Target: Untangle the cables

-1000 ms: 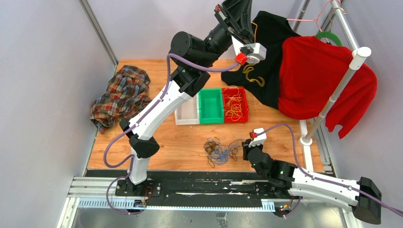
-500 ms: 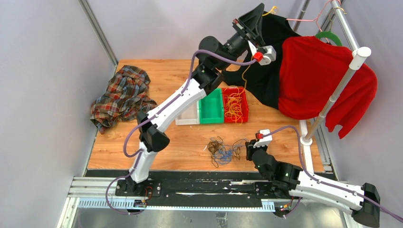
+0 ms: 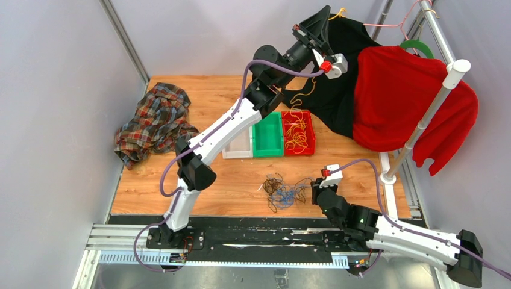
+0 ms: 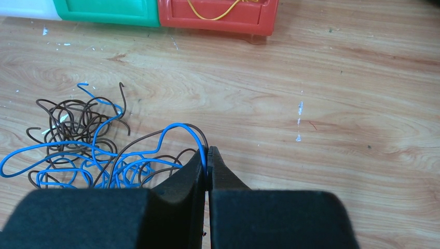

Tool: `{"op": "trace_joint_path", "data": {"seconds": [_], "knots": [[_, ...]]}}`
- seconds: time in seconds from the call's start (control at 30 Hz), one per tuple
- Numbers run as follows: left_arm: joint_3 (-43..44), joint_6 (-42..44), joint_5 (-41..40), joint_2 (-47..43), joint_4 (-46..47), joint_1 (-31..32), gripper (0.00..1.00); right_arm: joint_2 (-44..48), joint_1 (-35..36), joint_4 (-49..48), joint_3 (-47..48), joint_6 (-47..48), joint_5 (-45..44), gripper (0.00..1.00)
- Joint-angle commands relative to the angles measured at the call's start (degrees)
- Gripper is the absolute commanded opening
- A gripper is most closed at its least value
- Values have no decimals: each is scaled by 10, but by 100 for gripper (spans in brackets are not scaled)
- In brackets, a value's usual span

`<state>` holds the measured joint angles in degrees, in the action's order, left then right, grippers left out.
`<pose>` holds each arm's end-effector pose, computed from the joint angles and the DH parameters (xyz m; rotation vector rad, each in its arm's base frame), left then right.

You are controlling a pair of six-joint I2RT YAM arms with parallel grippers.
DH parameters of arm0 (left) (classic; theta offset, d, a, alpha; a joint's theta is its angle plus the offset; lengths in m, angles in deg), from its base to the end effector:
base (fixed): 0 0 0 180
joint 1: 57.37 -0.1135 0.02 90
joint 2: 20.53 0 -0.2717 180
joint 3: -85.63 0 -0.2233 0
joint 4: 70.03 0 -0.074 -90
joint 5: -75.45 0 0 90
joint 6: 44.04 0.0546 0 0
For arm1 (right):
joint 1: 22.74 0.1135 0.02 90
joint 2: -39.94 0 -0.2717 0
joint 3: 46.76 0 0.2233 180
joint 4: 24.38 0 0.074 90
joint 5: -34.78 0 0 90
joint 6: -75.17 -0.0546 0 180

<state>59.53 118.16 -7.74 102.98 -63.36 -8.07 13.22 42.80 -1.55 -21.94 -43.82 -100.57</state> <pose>0.2983 -0.3567 0.5303 0.8629 0.3563 0.3155 0.0778 0.0773 0.1813 -0.1083 1.8801 0.3399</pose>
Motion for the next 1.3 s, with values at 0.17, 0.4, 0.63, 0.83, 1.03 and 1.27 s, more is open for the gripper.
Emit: {"op": "trace_joint_path", "data": {"seconds": [0.17,0.4,0.63,0.83,1.03,1.27], "knots": [[-160,-83,-49,-105,22,-3,1,3,2,-4,-1,-12,-5,1],[-267,-300,-46,-170,-76,-3,1,0,1,-7,-2,-13,-13,1],[-229,-431,-45,-167,-201,-3,0,-9,2,-13,-1,-21,-20,1],[-316,-420,-97,-191,-242,-3,0,3,2,-12,-13,-32,-27,1],[-384,-379,-134,-189,-249,-6,0,5,1,-8,-16,-33,-32,1],[-401,-331,-160,-167,-231,-16,0,-18,1,-7,-11,-39,-40,1]]}}
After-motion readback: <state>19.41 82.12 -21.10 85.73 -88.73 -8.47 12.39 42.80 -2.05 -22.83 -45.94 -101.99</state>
